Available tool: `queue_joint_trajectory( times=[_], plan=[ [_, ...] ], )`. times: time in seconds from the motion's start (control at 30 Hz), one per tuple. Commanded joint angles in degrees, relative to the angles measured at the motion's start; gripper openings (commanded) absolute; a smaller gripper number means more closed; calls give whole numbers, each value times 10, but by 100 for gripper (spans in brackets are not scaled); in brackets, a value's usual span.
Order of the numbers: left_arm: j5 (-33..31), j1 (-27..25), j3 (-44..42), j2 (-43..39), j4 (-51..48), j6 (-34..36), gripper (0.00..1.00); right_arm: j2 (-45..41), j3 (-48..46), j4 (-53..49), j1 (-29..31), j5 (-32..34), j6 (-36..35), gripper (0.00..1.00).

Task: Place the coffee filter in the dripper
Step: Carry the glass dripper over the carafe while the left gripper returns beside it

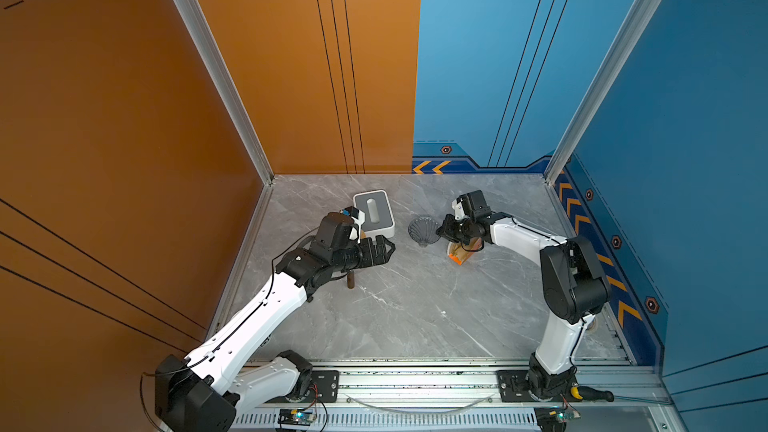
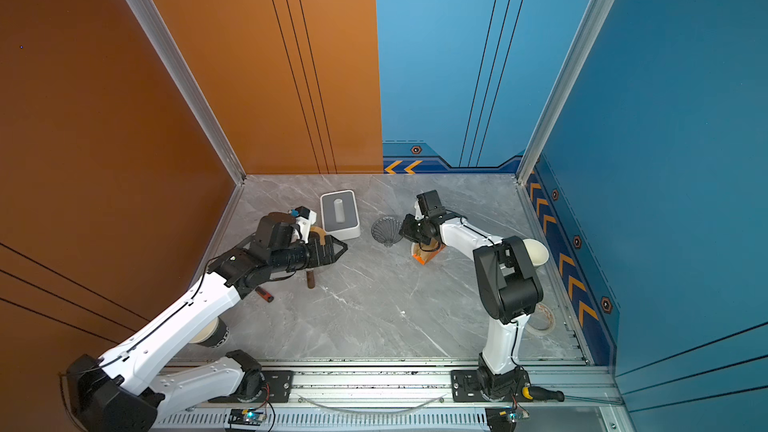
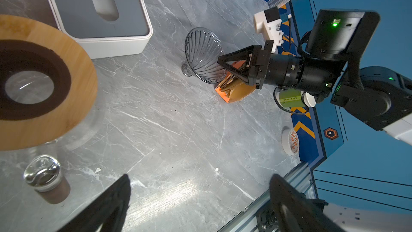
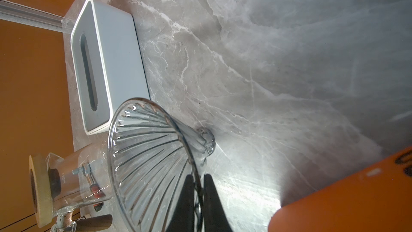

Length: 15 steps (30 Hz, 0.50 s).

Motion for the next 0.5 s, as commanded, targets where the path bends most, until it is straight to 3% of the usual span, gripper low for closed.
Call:
queue_joint_trajectory(
  times=[0.0,0.47],
  plan=[
    [-1,5,5,-2,0,18,98,-20,17,-10,6,-2,-4,10],
    [6,17,13,-11,-10,35,98,-41,27,-27,25,6,-6,9]
  ],
)
